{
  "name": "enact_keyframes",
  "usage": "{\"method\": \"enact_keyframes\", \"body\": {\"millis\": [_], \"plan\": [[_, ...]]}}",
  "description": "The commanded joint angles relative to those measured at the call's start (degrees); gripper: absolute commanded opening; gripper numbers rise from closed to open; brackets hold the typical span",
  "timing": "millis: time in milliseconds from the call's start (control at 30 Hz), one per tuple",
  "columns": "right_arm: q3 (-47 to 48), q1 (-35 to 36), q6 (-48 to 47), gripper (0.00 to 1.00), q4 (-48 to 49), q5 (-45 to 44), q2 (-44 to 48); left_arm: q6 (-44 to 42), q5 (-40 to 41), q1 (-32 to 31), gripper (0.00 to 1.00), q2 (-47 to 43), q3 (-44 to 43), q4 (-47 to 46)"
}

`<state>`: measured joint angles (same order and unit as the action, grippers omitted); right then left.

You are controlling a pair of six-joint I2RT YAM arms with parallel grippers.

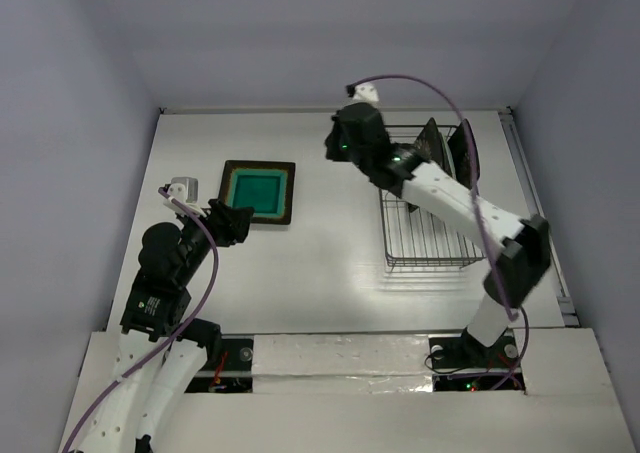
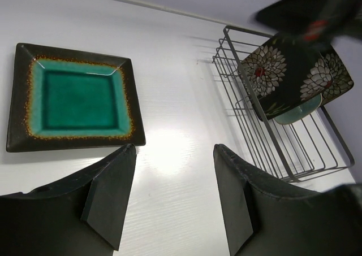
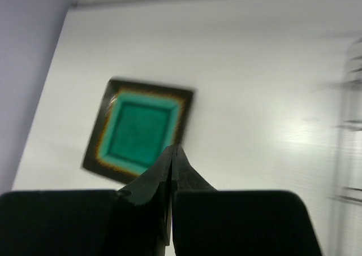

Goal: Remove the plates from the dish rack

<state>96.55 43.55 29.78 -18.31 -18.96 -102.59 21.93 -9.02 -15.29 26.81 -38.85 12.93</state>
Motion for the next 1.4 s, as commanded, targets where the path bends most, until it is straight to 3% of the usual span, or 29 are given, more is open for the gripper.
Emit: {"method": "enact_keyframes", "body": {"millis": [0,100,167,233,267,300,367,533,800,1033,1200,1367], "plan": [[-4.9,-6.1,-10.5,0.00,-4.7,-11.9,12.9,0.1,-0.7,0.2,0.54,-0.3,-0.4,-2.1],[-6.9,-13.3,-14.3,0.00,-11.5,-12.3,19.8,0.0,-0.7,0.2,0.54,-0.1,-0.4,-2.2],[-6.7,-15.8,-16.7,0.03,-17.3,-19.0,20.8,0.1,-0.9,0.2,0.54,0.2,-0.4,-2.4],[-4.3,-17.5,-17.2,0.20,-22.2,-24.2,19.3,0.0,-1.1,0.2,0.54,0.9,-0.4,-2.4],[-4.0,-19.8,-17.8,0.46,-24.0,-24.2,17.8,0.0,-1.3,0.2,0.54,1.1,-0.4,-2.4],[-4.4,-21.0,-18.3,0.57,-24.1,-23.5,17.1,0.0,-1.1,0.2,0.54,1.4,-0.4,-2.4],[-4.5,-23.1,-19.0,0.68,-24.1,-20.3,15.8,0.0,-1.1,0.2,0.54,1.7,-0.4,-2.3],[-4.8,-26.1,-20.8,0.66,-21.7,-15.1,11.3,0.0,-1.0,0.2,0.54,1.8,-0.4,-2.2],[-2.6,-26.7,-22.3,0.43,-20.5,-12.2,5.2,0.0,-1.7,1.3,0.54,2.0,-0.3,-2.6],[-1.4,-26.7,-22.9,0.44,-20.3,-11.3,0.5,0.0,-1.7,1.3,0.54,1.7,-0.3,-2.6],[-0.4,-26.7,-23.4,0.17,-20.5,-13.7,1.5,0.0,-1.8,1.3,0.54,1.7,-0.3,-2.6],[1.7,-26.7,-25.6,0.04,-21.0,-15.2,5.3,0.0,-2.0,1.3,0.54,1.5,-0.2,-2.7]]}}
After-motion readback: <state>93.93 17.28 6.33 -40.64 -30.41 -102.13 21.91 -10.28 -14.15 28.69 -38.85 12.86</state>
